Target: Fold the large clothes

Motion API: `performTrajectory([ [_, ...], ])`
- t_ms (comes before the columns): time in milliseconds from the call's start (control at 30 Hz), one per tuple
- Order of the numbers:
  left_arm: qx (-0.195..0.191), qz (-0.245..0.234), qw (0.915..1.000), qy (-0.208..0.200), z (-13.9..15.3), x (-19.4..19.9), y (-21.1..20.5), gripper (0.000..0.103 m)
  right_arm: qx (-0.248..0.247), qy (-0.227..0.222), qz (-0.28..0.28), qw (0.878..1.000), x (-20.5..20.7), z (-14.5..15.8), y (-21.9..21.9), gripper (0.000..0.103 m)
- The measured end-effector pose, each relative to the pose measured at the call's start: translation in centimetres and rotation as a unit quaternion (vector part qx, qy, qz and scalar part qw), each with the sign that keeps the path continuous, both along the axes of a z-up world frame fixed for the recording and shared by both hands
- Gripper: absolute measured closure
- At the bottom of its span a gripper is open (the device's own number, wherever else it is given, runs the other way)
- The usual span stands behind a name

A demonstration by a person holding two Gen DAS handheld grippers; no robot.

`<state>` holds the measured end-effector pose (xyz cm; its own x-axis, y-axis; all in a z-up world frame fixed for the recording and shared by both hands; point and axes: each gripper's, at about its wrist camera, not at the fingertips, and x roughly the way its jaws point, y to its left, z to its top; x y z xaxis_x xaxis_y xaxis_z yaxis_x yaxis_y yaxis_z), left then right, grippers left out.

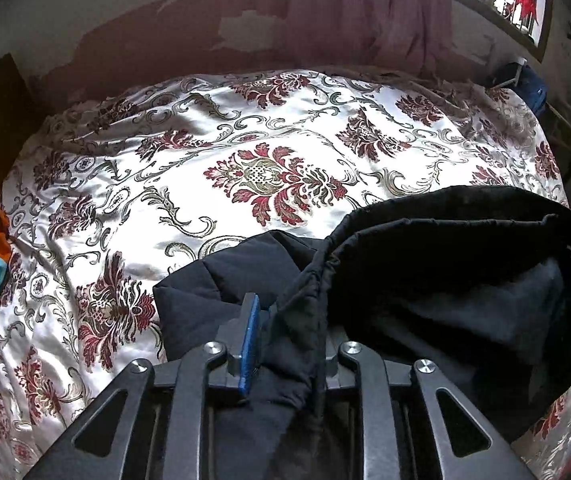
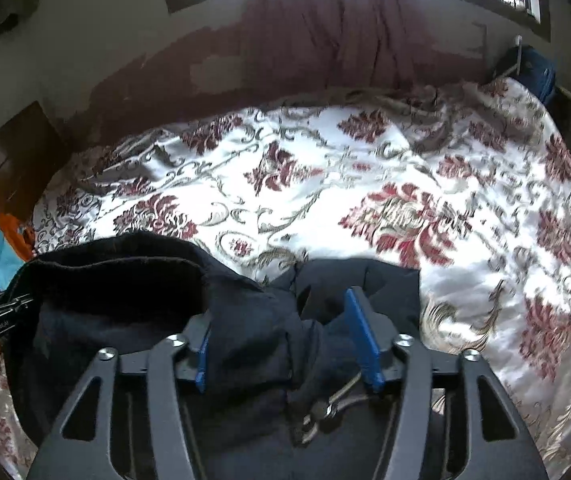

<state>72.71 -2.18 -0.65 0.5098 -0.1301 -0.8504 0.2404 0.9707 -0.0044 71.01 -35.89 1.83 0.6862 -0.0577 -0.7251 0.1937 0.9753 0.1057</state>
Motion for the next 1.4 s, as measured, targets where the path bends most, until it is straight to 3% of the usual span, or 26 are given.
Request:
performTrajectory([
  [67, 0.001, 0.003, 1.0000, -0.008, 0.3, -0.1, 0.1, 0.074, -0.006, -0.011, 0.003, 1.000, -0.1, 0.6, -0.1, 0.039],
  [133, 0.000, 0.017, 0.9993, -0.033, 1.2, -0.3, 0.3, 0.053, -0.013, -0.038, 0.003, 0.999, -0.7, 1.8, -0.2, 0.031],
  [167, -0.004, 0.028, 0.9984, -0.049, 1.8, -0.5, 0.6, 0.029, -0.017, -0.046, 0.001, 0.999, -0.9, 2.3, -0.3, 0.029],
  [200, -0.016, 0.036, 0.9969, -0.068, 2.6, -0.7, 0.9, 0.017, -0.021, -0.058, 0.003, 0.998, -1.4, 2.9, -0.3, 0.029],
  [300, -0.050, 0.036, 0.9941, -0.089, 4.0, -1.0, 1.3, 0.016, -0.027, -0.059, 0.015, 0.998, -2.2, 3.4, 0.1, 0.028],
  [533, -0.043, -0.015, 0.9961, -0.076, 3.2, -3.8, -0.2, 0.016, -0.038, 0.001, 0.085, 0.996, -5.6, 0.1, 2.4, 0.028],
  [733, -0.058, -0.082, 0.9947, -0.019, -0.6, -7.8, -2.3, 0.016, -0.008, 0.070, 0.126, 0.990, -7.8, -4.6, 3.8, 0.028],
  [833, -0.040, -0.106, 0.9935, 0.005, -2.8, -9.3, -3.6, 0.016, -0.021, 0.088, 0.133, 0.987, -7.8, -6.3, 4.2, 0.028],
  [933, 0.003, -0.119, 0.9928, -0.010, -3.8, -9.9, -4.9, 0.014, -0.030, 0.089, 0.127, 0.987, -7.2, -6.9, 4.3, 0.028],
  [1267, 0.001, -0.085, 0.9963, -0.014, -5.0, -5.9, -5.3, 0.000, -0.063, 0.077, 0.121, 0.988, -1.3, -7.8, 3.3, 0.023],
  [1400, -0.001, -0.065, 0.9977, -0.020, -5.8, -3.8, -5.3, 0.000, -0.058, 0.071, 0.111, 0.989, 1.6, -8.2, 2.7, 0.023],
])
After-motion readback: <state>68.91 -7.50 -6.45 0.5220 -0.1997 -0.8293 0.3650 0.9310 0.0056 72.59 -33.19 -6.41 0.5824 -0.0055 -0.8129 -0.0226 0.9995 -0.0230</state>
